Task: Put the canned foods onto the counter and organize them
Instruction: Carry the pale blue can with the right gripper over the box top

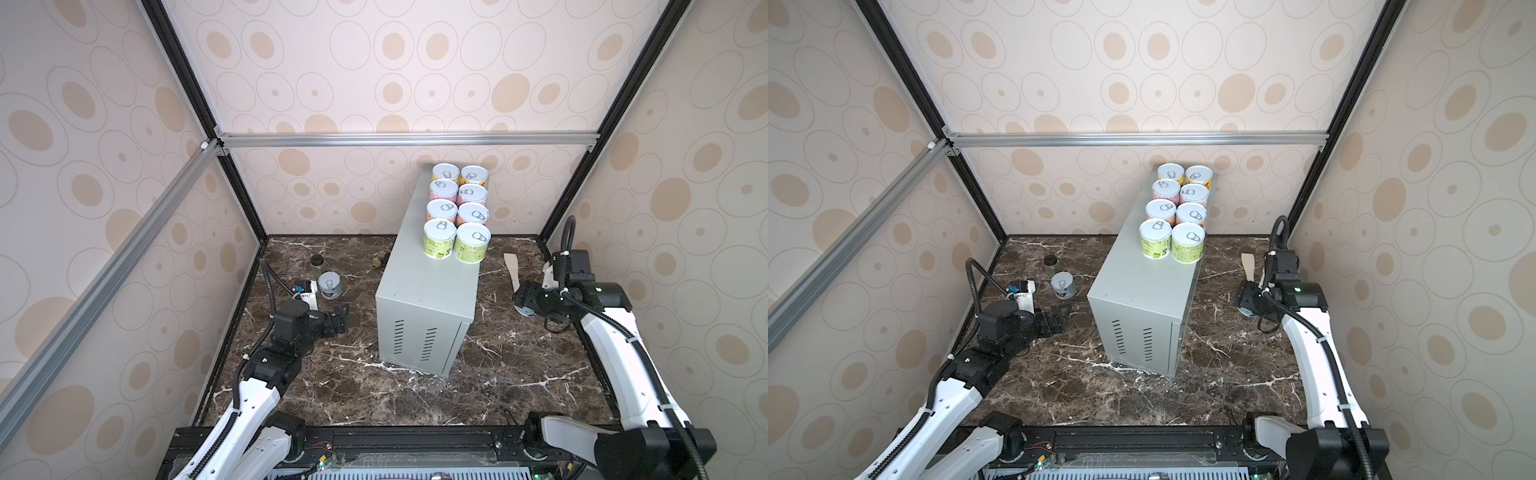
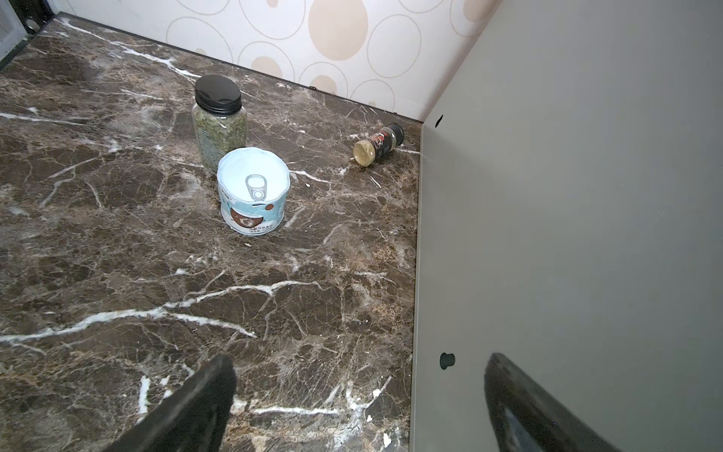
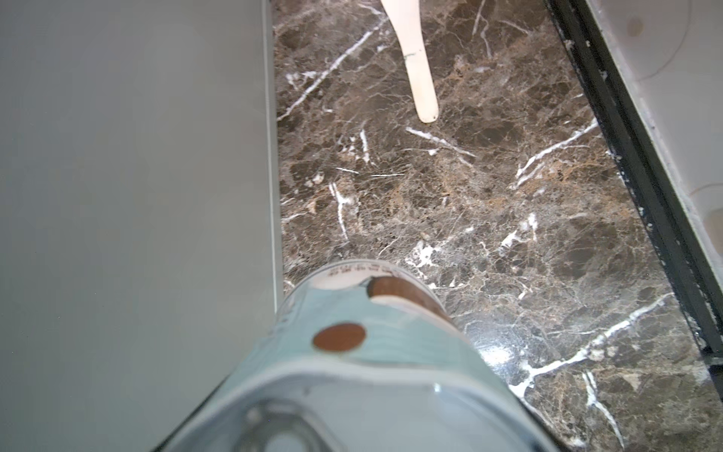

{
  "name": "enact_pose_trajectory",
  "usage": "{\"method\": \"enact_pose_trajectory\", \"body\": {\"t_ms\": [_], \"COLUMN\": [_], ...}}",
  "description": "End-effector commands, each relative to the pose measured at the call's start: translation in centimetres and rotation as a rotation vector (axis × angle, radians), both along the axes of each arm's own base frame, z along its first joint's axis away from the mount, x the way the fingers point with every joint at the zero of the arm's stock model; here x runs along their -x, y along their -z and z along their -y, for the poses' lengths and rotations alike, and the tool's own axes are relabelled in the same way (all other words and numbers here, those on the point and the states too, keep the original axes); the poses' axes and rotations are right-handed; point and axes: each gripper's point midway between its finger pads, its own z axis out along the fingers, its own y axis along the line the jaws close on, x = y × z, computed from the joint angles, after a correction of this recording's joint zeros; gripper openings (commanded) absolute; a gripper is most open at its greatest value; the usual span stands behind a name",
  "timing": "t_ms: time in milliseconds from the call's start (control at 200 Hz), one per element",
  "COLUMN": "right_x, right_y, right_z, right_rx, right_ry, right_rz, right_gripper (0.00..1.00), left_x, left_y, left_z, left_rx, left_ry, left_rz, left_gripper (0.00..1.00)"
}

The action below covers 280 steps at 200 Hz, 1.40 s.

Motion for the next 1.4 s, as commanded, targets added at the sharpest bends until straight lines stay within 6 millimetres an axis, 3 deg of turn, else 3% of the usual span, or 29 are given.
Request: {"method": "enact_pose_trajectory", "body": {"t_ms": [0, 295, 635, 1050, 1395], "right_x": [1.8, 5.0, 7.2, 8.2, 6.9], "right_y": [-3.4, -9.2, -14.0, -16.7, -17.0], "right_z": [-1.5, -4.7, -7.5, -11.5, -15.1], "right_rx": [-0.030, -0.047, 0.021, 0.085, 0.191], "right_ry": [-0.069, -0.220, -0.365, -0.521, -0.584], "right_rz": [0.054, 0.108, 0.140, 0.144, 0.142], "right_gripper": [0.63, 0.62, 0.61, 0.59, 0.59], "left_x": [-0.2, -0.2, -0.2, -0.3, -0.3], "left_y": [-0.3, -0.2, 0.1, 0.2, 0.1], "left_z": [-0.2, -0.3, -0.3, -0.1, -0.1], "left_rx": [-0.012, -0.015, -0.018, -0.015, -0.012], "left_ry": [0.003, -0.003, -0.004, 0.002, 0.007], "left_rz": [0.018, 0.016, 0.006, 0.003, 0.005], "left_gripper": [0.99, 0.99, 0.99, 0.99, 0.99]}}
